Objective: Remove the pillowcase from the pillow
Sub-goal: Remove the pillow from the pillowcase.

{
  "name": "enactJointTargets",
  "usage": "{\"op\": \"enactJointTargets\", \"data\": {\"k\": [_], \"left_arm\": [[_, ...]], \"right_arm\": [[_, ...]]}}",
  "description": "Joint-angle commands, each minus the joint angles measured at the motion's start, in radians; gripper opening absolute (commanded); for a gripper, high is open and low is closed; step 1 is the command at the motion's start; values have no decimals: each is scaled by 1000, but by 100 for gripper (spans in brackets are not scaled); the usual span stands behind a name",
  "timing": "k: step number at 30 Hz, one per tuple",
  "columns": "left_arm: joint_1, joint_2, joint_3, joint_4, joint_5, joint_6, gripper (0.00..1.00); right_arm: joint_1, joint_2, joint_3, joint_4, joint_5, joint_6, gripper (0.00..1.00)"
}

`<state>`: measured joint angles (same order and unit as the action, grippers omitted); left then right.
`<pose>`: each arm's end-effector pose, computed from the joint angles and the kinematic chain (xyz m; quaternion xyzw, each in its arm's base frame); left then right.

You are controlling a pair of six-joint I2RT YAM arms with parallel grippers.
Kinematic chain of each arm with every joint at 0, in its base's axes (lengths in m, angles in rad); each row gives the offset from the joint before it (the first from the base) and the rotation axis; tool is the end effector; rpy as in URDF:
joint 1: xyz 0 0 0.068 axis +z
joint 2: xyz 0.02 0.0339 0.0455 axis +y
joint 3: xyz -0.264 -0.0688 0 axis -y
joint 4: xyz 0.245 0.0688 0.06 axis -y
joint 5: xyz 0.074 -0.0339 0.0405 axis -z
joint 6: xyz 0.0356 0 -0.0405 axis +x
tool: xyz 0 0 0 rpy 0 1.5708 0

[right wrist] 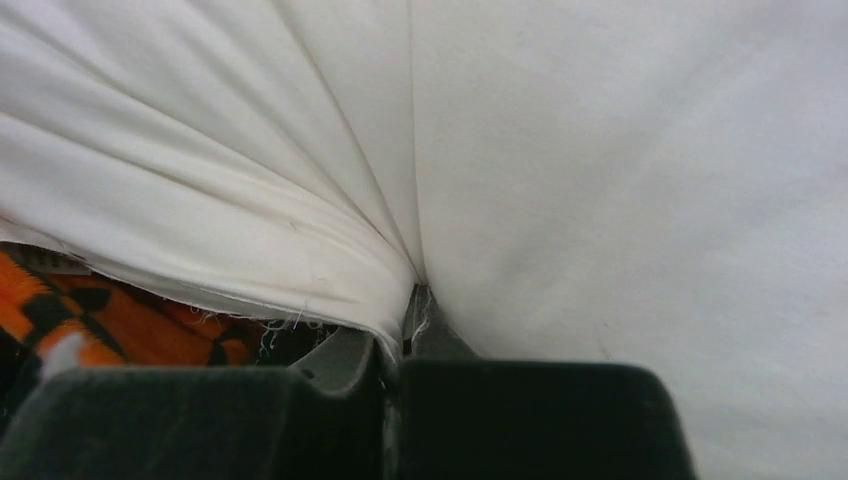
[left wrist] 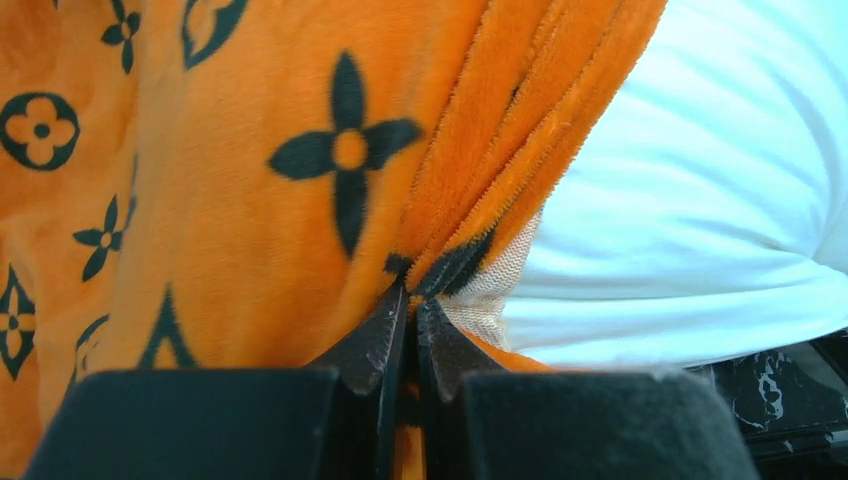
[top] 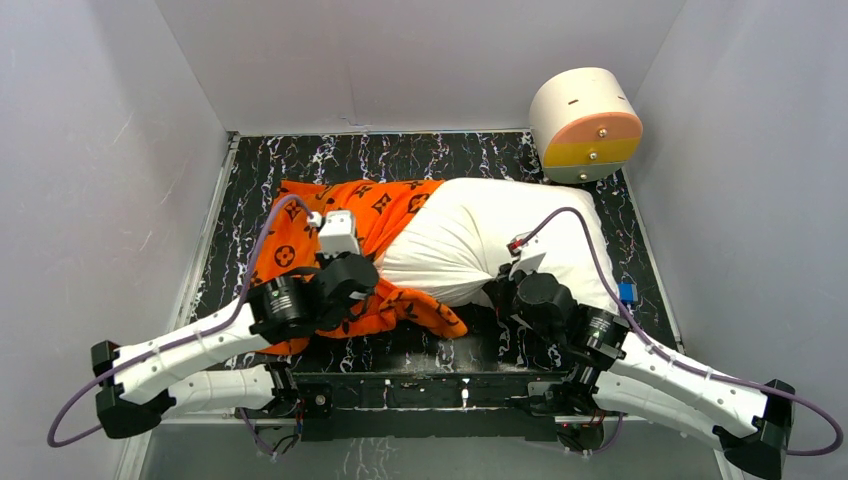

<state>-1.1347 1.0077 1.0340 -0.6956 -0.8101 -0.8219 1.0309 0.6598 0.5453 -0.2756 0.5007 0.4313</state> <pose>0.1077 -0.1701 0.3420 -0.0407 0.8439 -0.1341 0.5178 0.0964 0.1276 0.2669 -0.1059 0.8097 0.2069 0.5389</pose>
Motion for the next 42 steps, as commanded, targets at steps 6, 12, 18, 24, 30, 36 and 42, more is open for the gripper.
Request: {"op": "enactJointTargets", "data": {"k": [6,12,18,24,30,36,42], "left_arm": [[62,-147,-168,31,165,209,7],[62,-77,-185,168,397,329,15],[62,-24,-188,178,413,341,24],[62,-50,-182,205,419,344,42],[62,-89,-103,182,395,373,69],[62,-76,-3,160,315,412,93],[76,-9,151,131,257,480,98]], "right_arm": [[-19,19,24,8,32,24,0],[-19,76,222,-26,-206,-8,26],[-20,128,478,-57,-373,-55,75],[-21,294,636,-29,-2,-98,84],[-175,596,703,21,60,-91,94],[-259,711,462,47,-35,86,56],[-255,600,-28,339,-413,314,36]]}}
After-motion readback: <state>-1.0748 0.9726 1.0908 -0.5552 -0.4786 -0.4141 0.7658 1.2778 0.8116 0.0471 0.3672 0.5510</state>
